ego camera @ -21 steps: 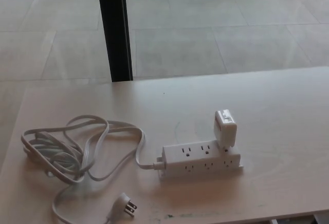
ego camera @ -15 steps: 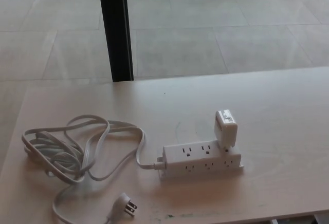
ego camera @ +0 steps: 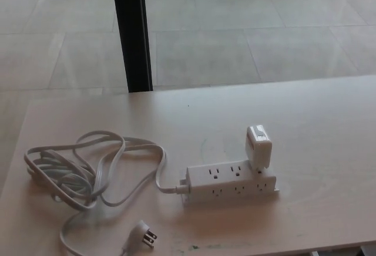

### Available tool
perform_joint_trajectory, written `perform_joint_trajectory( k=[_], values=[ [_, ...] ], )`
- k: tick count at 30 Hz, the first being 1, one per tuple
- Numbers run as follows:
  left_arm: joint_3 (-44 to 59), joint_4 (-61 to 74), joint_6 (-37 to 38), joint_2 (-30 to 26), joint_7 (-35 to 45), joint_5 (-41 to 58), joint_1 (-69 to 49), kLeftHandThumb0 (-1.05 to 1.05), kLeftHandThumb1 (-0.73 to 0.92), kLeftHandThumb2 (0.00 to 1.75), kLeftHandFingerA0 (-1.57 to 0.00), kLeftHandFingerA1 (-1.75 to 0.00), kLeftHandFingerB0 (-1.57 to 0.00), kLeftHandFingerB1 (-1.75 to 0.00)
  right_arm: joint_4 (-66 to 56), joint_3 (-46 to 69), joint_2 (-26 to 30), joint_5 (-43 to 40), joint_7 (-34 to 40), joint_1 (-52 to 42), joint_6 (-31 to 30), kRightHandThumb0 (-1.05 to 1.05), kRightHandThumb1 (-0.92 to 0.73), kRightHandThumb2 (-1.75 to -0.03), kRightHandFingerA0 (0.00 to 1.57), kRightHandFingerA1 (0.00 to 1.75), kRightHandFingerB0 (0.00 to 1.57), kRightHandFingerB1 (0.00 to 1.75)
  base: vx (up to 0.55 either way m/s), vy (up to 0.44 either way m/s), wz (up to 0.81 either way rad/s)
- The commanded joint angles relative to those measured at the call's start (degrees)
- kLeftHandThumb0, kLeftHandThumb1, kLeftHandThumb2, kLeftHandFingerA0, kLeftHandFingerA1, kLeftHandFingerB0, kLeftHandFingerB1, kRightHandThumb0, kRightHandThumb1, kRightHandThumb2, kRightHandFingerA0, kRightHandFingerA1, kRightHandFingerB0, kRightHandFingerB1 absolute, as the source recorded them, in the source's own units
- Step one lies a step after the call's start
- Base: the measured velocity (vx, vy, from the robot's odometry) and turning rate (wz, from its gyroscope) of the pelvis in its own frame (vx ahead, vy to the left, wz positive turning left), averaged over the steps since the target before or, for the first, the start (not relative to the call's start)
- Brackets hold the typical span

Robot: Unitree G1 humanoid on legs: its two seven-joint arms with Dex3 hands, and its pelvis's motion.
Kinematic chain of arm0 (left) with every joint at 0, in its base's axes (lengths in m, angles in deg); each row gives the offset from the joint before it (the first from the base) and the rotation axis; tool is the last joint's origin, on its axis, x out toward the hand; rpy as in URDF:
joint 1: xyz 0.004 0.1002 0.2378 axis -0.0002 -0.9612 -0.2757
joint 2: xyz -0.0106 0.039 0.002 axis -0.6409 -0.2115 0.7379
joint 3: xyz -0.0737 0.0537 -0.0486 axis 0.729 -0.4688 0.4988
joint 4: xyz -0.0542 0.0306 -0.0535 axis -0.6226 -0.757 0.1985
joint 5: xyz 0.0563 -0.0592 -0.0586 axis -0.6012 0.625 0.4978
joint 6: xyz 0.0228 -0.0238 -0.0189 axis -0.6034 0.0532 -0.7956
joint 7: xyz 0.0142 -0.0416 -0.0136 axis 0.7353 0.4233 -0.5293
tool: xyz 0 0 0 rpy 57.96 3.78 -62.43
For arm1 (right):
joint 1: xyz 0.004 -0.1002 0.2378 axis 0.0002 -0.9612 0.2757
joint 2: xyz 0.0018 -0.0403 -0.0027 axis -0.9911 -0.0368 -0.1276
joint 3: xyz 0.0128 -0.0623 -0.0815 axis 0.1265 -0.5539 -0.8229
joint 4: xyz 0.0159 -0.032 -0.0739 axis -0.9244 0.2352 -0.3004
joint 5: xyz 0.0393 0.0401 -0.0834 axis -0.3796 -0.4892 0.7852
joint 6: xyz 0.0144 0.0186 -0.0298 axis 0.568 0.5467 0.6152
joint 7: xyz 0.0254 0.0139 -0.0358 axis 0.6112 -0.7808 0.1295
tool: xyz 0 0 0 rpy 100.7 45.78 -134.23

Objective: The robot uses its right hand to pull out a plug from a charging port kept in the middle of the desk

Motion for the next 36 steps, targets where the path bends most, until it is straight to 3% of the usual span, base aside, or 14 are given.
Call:
perform_joint_trajectory(
  k=[1, 7, 8, 12, 17, 19, 21, 22, 25, 27, 28, 32, 34, 36],
  values=[
    [1.00, -0.99, 0.62, -1.94, 1.18, 1.98, 0.68, -0.86, 0.92, 0.86, -0.71, -0.60, -0.44, -0.48, -23.60, -11.91, 0.18, -3.42, -2.12, 9.68, -11.97, -0.72, -0.69, -0.61, 0.83, 0.69, 0.34, 0.34, 0.00, 0.000, 0.00],
    [0.89, -1.38, 0.62, -1.99, 1.58, 1.83, 0.61, -0.85, 0.92, 0.81, -0.73, -0.57, -0.49, -0.44, -30.26, -20.56, -2.36, -2.17, -1.67, 15.85, -16.86, -0.81, -0.58, -0.69, 0.90, 0.73, 0.31, 0.36, 0.00, 0.000, 0.00],
    [0.84, -1.33, 0.47, -1.98, 1.41, 1.76, 0.72, -0.79, 0.81, 1.19, -0.66, -0.65, -0.42, -0.55, -30.71, -23.09, -2.56, -0.89, -2.33, 17.18, -17.52, -0.76, -0.68, -0.61, 0.90, 0.72, 0.31, 0.31, 0.00, 0.000, 0.00],
    [0.44, -0.79, 0.47, -1.99, 1.37, 1.33, 0.51, -0.86, 0.92, 0.84, -0.73, -0.61, -0.44, -0.46, -31.89, -29.40, -3.44, 0.55, -3.94, 20.23, -19.61, -0.78, -0.50, -0.88, 0.89, 0.82, 0.20, 0.43, 0.00, 0.000, 0.00],
    [0.49, -0.63, 0.71, -2.16, 2.73, 1.56, 0.39, -0.88, 0.92, 0.87, -0.66, -0.58, -0.40, -0.44, -30.99, -39.40, -4.28, 5.77, -5.93, 23.81, -18.06, -0.74, -0.64, -0.60, 0.87, 0.76, 0.23, 0.30, 0.00, 0.000, 0.00],
    [0.69, -0.62, 0.49, -2.02, 2.27, 1.70, 0.47, -0.85, 0.92, 0.84, -0.65, -0.55, -0.42, -0.44, -29.97, -42.03, -4.91, 6.56, -5.95, 24.62, -18.49, -0.76, -0.50, -0.88, 0.92, 0.86, 0.18, 0.43, 0.00, 0.000, 0.00],
    [0.72, -0.38, 0.59, -2.02, 2.15, 1.65, 0.33, -0.88, 0.92, 0.86, -0.67, -0.58, -0.41, -0.45, -29.34, -44.10, -4.59, 7.58, -5.74, 25.19, -18.61, -0.75, -0.63, -0.60, 0.95, 0.85, 0.25, 0.30, 0.00, 0.000, 0.00],
    [0.26, -0.57, 0.80, -2.14, 1.68, 1.05, 0.35, -0.78, 0.82, 1.19, -0.63, -0.64, -0.42, -0.55, -27.93, -46.99, -4.74, 9.84, -5.99, 26.31, -18.96, -0.84, -0.53, -0.89, 0.92, 0.87, 0.20, 0.43, 0.00, 0.000, 0.00],
    [0.39, -1.04, 0.78, -2.33, 2.56, 1.38, 0.63, -0.78, 0.83, 1.19, -0.60, -0.63, -0.39, -0.54, -25.94, -52.11, -3.77, 13.39, -6.61, 28.32, -19.20, -0.86, -0.54, -0.91, 0.93, 0.91, 0.20, 0.45, 0.00, 0.000, 0.00],
    [0.24, -0.22, 0.90, -2.36, 2.59, 1.26, 0.14, -0.86, 0.92, 0.88, -0.65, -0.59, -0.40, -0.45, -24.41, -54.54, -3.89, 14.92, -6.85, 29.59, -19.40, -0.91, -0.56, -0.92, 0.98, 0.97, 0.22, 0.42, 0.00, 0.000, 0.00],
    [0.26, -0.34, 0.93, -2.37, 2.61, 1.29, 0.19, -0.78, 0.83, 1.20, -0.62, -0.64, -0.39, -0.54, -24.02, -55.21, -3.75, 15.35, -6.98, 29.90, -19.24, -0.81, -0.64, -0.60, 0.99, 0.97, 0.27, 0.32, 0.00, 0.000, 0.00],
    [0.26, -0.33, 1.13, -2.56, 3.13, 1.35, 0.20, -0.77, 0.81, 1.19, -0.59, -0.63, -0.39, -0.55, -20.92, -60.16, -2.25, 20.57, -7.75, 31.16, -13.60, -0.81, -0.67, -0.61, 0.99, 0.88, 0.28, 0.34, 0.00, 0.000, 0.00],
    [0.26, -0.18, 0.98, -2.66, 3.12, 1.32, 0.21, -0.78, 0.83, 1.20, -0.61, -0.64, -0.40, -0.55, -20.37, -62.65, -1.36, 23.30, -7.84, 32.21, -13.43, -0.89, -0.59, -0.95, 0.97, 0.91, 0.23, 0.45, 0.00, 0.000, 0.00],
    [0.36, 0.74, 0.57, -2.51, 2.81, 1.42, -0.04, -0.77, 0.82, 1.19, -0.62, -0.64, -0.41, -0.55, -19.24, -65.19, -0.31, 25.87, -8.64, 33.68, -12.60, -0.80, -0.70, -0.62, 0.96, 0.99, 0.25, 0.31, 0.00, 0.000, 0.00]
  ],
)
